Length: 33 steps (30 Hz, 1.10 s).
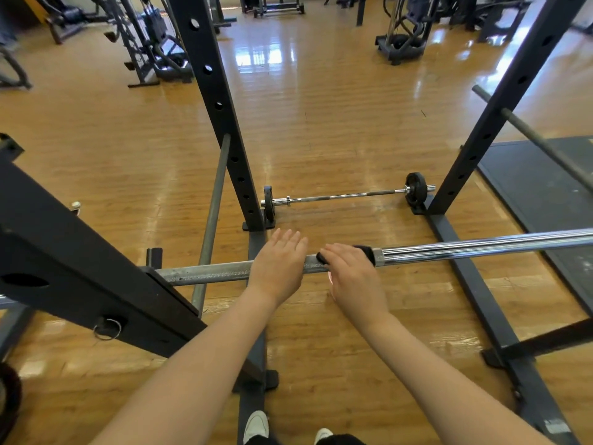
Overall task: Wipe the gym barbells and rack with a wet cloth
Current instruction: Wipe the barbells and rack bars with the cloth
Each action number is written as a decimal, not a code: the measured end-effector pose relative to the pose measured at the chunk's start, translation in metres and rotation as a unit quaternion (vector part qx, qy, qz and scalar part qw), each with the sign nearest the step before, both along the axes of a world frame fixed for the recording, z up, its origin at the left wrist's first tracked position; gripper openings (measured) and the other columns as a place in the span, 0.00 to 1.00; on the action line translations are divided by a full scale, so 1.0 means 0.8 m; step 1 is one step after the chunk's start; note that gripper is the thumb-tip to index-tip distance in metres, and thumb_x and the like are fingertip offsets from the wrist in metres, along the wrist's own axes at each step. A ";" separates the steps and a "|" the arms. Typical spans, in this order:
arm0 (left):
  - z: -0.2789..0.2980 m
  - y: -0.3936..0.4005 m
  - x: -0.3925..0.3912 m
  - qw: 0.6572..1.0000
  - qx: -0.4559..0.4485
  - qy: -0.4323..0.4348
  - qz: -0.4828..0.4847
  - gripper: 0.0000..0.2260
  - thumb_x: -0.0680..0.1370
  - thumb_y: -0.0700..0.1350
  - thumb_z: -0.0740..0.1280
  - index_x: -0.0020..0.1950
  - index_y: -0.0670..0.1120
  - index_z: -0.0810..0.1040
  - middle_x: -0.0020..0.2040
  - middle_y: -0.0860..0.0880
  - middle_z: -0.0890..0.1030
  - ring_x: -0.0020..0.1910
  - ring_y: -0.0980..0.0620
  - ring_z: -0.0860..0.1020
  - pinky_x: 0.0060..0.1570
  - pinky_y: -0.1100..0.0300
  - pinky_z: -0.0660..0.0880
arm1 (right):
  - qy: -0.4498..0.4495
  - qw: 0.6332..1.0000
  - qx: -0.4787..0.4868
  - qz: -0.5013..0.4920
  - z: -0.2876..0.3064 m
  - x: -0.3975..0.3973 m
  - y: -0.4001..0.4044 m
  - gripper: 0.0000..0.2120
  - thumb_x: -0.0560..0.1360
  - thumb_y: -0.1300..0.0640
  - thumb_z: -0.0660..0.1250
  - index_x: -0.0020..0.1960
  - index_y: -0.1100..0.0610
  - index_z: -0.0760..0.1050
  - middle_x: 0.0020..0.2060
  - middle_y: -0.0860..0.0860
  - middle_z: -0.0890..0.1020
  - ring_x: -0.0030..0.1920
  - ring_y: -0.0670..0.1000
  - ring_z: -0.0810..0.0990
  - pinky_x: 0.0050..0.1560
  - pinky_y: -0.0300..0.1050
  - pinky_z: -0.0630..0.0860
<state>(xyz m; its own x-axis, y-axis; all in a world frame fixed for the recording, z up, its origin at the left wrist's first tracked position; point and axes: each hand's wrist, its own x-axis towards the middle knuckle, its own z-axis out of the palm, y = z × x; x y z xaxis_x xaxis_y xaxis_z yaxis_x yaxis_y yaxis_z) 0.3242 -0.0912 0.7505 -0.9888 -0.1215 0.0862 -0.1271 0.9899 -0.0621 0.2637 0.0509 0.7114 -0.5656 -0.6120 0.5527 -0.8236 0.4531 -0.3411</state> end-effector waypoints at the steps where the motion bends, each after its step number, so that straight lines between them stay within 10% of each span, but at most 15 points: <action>1: 0.000 0.000 0.000 1.000 0.001 0.001 0.000 0.22 0.81 0.40 0.56 0.75 0.41 0.59 0.75 0.43 0.61 0.75 0.47 0.57 0.74 0.54 0.45 | 0.002 1.000 0.007 0.008 0.000 -0.005 0.011 0.15 0.69 0.69 0.70 0.55 0.63 0.80 0.52 0.57 0.83 0.54 0.57 0.81 0.56 0.53 0.78; 17: 0.000 0.008 0.002 0.998 -0.017 -0.010 0.058 0.29 0.80 0.44 0.60 0.77 0.42 0.52 0.77 0.42 0.55 0.77 0.45 0.51 0.72 0.48 0.39 | 0.016 0.995 -0.063 -0.077 0.002 -0.015 0.042 0.16 0.72 0.61 0.59 0.51 0.66 0.81 0.50 0.60 0.83 0.53 0.61 0.81 0.57 0.57 0.76; 23: -0.005 0.008 -0.003 0.998 -0.013 -0.007 0.055 0.29 0.80 0.38 0.58 0.77 0.41 0.48 0.77 0.42 0.54 0.77 0.45 0.50 0.73 0.49 0.42 | -0.012 0.996 -0.042 -0.076 0.001 0.015 -0.012 0.11 0.69 0.69 0.69 0.52 0.65 0.81 0.50 0.59 0.83 0.54 0.59 0.81 0.60 0.52 0.73; 30: 0.004 0.001 -0.009 0.995 0.041 -0.074 0.046 0.27 0.77 0.37 0.64 0.74 0.48 0.62 0.72 0.43 0.67 0.73 0.43 0.60 0.72 0.52 0.57 | 0.017 0.993 -0.055 -0.099 0.005 -0.013 0.049 0.18 0.73 0.58 0.57 0.53 0.66 0.80 0.53 0.60 0.82 0.55 0.61 0.80 0.62 0.51 0.70; 33: 0.013 -0.005 -0.013 0.990 0.073 -0.108 0.046 0.21 0.75 0.37 0.64 0.67 0.50 0.70 0.60 0.46 0.76 0.61 0.46 0.72 0.55 0.53 0.72 | 0.004 0.989 -0.070 -0.132 0.008 -0.003 0.018 0.15 0.72 0.61 0.59 0.51 0.67 0.80 0.50 0.60 0.83 0.54 0.60 0.80 0.61 0.53 0.72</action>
